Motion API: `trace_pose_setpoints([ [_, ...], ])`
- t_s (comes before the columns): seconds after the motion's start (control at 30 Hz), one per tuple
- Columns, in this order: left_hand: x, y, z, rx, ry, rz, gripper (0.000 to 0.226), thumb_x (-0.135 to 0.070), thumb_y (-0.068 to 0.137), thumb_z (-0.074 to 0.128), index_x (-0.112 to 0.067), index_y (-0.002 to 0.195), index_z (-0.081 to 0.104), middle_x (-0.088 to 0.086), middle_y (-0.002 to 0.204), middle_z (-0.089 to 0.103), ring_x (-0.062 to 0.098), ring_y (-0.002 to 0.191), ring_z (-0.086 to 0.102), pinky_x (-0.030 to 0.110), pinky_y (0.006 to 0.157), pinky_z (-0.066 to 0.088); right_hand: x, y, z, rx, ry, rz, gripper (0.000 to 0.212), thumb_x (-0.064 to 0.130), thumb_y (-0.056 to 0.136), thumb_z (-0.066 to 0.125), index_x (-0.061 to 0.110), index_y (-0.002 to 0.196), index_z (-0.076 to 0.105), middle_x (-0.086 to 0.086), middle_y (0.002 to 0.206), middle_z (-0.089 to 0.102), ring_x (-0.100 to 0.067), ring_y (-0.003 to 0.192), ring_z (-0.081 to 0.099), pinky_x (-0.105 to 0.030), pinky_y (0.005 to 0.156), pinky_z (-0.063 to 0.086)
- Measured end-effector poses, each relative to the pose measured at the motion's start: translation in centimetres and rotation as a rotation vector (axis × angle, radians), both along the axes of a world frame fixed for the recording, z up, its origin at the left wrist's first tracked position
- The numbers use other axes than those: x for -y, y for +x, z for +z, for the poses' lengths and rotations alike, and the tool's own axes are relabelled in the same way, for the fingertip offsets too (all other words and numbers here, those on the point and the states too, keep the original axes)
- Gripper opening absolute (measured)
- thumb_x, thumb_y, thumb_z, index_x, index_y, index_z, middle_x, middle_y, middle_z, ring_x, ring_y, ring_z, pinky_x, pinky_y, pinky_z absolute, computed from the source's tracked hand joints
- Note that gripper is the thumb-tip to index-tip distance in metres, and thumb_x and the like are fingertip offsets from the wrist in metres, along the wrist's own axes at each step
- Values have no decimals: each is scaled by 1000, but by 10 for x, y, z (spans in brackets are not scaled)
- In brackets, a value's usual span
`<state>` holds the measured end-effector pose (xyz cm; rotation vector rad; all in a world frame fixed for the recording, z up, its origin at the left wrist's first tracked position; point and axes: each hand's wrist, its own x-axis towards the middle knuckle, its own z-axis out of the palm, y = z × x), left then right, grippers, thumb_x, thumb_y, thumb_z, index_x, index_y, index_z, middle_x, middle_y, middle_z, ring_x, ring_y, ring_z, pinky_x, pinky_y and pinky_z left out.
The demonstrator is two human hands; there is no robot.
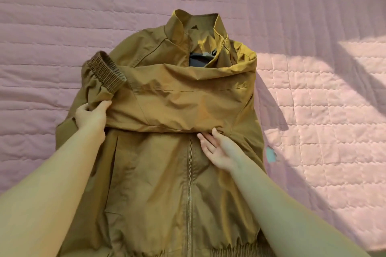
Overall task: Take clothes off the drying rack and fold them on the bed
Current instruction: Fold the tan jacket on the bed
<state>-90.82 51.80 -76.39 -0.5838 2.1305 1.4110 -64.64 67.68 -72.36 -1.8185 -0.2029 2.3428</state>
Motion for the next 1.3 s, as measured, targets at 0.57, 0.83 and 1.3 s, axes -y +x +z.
trace_pose_setpoints([
  [0.57, -22, 51, 25, 267, 192, 159, 84, -23, 73, 84, -7, 141, 36, 3, 125, 52, 18, 104, 58, 38, 97, 51, -111, -31, 12, 707, 1494, 1017, 12, 19, 93, 58, 13, 103, 57, -7, 105, 59, -22, 88, 61, -35, 79, 50],
  [0.83, -37, 87, 11, 455, 60, -264, 27, -27, 83, 75, -6, 94, 63, 4, 76, 56, 12, 60, 48, 22, 54, 43, -203, -63, 22, 620, 1657, 1520, 34, 20, 91, 63, 17, 125, 58, -7, 131, 55, -22, 108, 61, -34, 90, 47],
  [1.3, -38, 107, 2, 243, 128, -410, 27, -23, 88, 70, -10, 110, 59, 5, 101, 68, 14, 89, 67, 27, 85, 54, -134, -47, -19, 559, 1399, 1363, 84, 14, 91, 60, 33, 154, 8, -3, 162, -7, -27, 141, 31, -32, 111, 29],
])
